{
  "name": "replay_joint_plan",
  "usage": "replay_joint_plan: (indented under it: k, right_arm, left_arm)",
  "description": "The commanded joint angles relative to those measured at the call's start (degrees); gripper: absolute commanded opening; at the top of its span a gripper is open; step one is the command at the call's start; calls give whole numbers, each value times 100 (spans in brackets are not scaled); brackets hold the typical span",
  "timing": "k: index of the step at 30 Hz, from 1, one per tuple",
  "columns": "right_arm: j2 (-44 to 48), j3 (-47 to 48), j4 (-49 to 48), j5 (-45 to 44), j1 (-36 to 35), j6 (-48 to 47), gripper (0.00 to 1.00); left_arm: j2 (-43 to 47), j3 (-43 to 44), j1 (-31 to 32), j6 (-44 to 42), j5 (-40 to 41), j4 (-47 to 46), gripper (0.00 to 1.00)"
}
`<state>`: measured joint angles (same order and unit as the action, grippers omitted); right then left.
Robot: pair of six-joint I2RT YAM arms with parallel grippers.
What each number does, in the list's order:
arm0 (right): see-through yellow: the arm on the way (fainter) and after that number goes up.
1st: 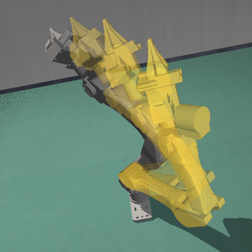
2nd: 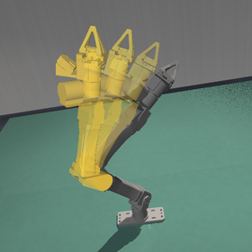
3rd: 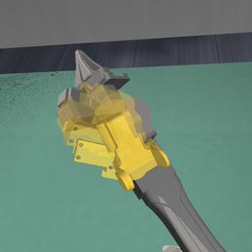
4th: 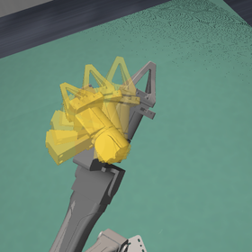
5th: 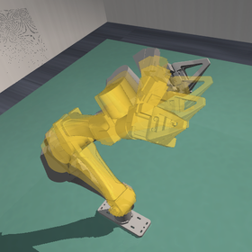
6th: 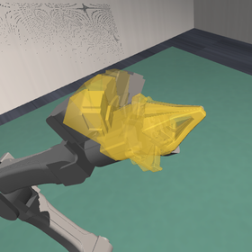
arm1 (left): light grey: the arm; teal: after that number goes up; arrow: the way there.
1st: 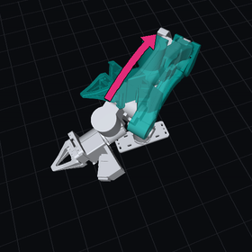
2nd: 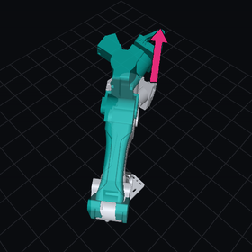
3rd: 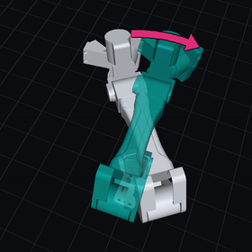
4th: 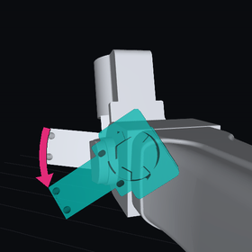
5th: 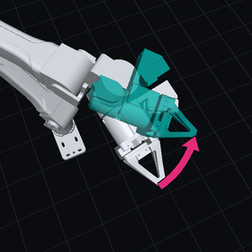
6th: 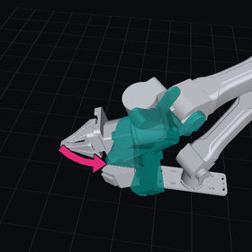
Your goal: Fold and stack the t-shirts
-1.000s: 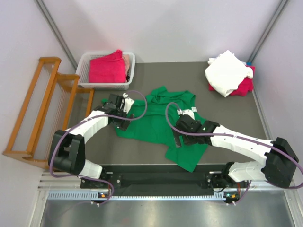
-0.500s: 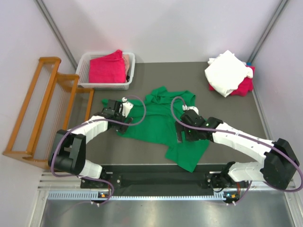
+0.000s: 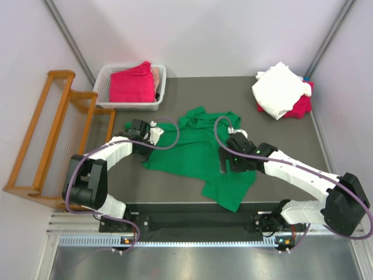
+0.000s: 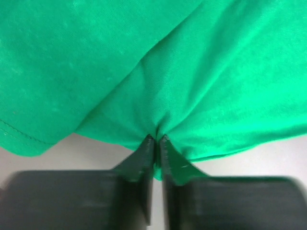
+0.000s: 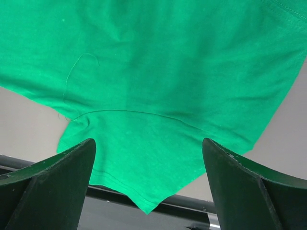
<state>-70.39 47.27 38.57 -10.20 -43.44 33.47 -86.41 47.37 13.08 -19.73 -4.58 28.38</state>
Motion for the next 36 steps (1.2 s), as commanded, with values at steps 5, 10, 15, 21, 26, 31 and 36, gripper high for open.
replay_joint_plan:
  k: [5,10,15,21,26,31,36]
  right_arm:
    - [-166,72,-192,105,64,-262,83]
    - [-458,-296,-481,237,72,-298,82]
    - [-607,-455,-684,132,143,-271,82]
    - [-546,-306,-509,106,336,-271,83]
    - [-221,-481,-43,141,336,-245,82]
    - [78,-570,142,-9,336,-219,82]
    - [87,-437,213,149,336,97,80]
  left_arm:
    - [177,772,-43,-663,-604,1563,0]
    - [142,1493,-43,-1260,-965,2880,0]
    - [90,1705,-34,-1692,-1247,3735,1]
    - [-103,1696,1,-2254,-1213,4746,7]
    - [-288,1521,45,-2431,-984,5265,8]
    - [-201,1310,116,-2580,-1000,5379,10]
    - [-288,1213,204,-2668,-1063,5555,17]
